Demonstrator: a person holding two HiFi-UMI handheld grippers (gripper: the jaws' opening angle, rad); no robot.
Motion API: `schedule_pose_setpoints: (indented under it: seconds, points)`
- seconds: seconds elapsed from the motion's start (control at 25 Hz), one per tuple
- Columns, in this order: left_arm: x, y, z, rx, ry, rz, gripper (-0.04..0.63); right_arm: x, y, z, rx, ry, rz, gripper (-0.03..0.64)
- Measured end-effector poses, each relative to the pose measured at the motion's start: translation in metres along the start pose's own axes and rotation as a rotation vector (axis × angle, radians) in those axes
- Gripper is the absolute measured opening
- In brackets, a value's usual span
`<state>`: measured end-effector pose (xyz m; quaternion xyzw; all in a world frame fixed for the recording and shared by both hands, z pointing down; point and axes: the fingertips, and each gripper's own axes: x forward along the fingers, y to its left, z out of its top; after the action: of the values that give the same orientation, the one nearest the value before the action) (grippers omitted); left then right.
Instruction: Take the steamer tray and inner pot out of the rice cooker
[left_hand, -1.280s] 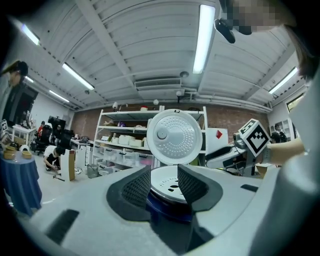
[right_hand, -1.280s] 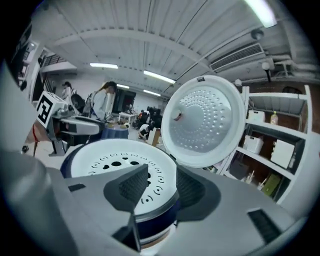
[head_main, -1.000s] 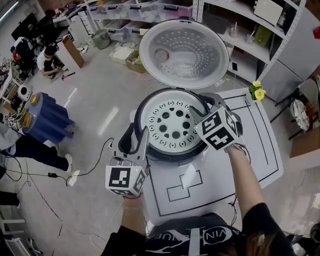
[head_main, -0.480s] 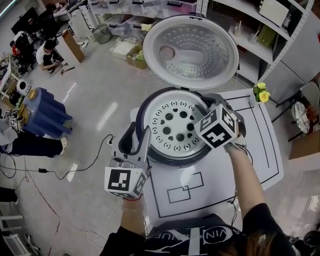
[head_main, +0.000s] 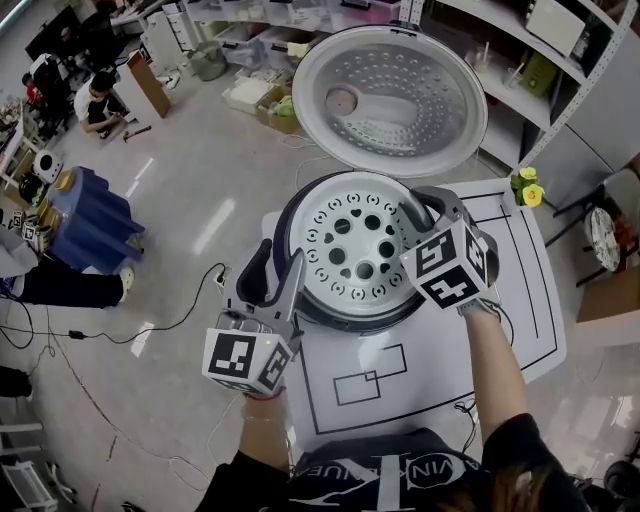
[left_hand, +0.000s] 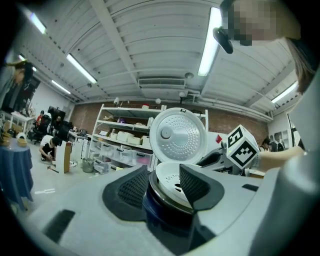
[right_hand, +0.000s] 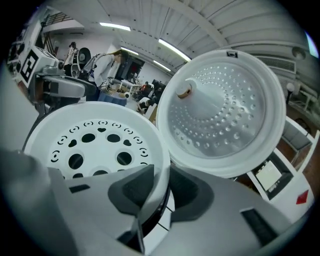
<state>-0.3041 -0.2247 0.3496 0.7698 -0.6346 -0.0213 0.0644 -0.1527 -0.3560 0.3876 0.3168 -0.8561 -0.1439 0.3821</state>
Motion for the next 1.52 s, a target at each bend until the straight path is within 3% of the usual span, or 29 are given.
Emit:
schedule_pose_setpoints:
  seconds: [0.12,0.52,0.76,0.96,1.2,1.52]
  points:
    - [0.001,-0.002,0.002,-0.026,0.005,-0.018,0.184,-0.012,-0.006,0.009,0.01,-0.073,-0.039,0.091]
    - [0.008,-0.015,0.003,0.012,0.124,-0.093,0.187,-0.054,-0.019,0.034,0.103,-0.285,-0.144,0.074]
    - [0.015,-0.02,0.002,0.047,0.158,-0.058,0.133,-0.065,-0.027,0.034,0.198,-0.363,-0.145,0.067]
    - [0.001,-0.018,0.006,0.018,0.088,-0.01,0.109,-0.083,-0.02,0.041,0.299,-0.49,-0.145,0.056]
    - [-0.01,-0.034,0.026,0.015,-0.034,0.02,0.089,-0.111,-0.024,0.04,0.342,-0.608,-0.168,0.052]
    - [-0.024,-0.054,0.056,0.012,-0.086,-0.03,0.083,-0.152,-0.031,0.049,0.343,-0.622,-0.224,0.052]
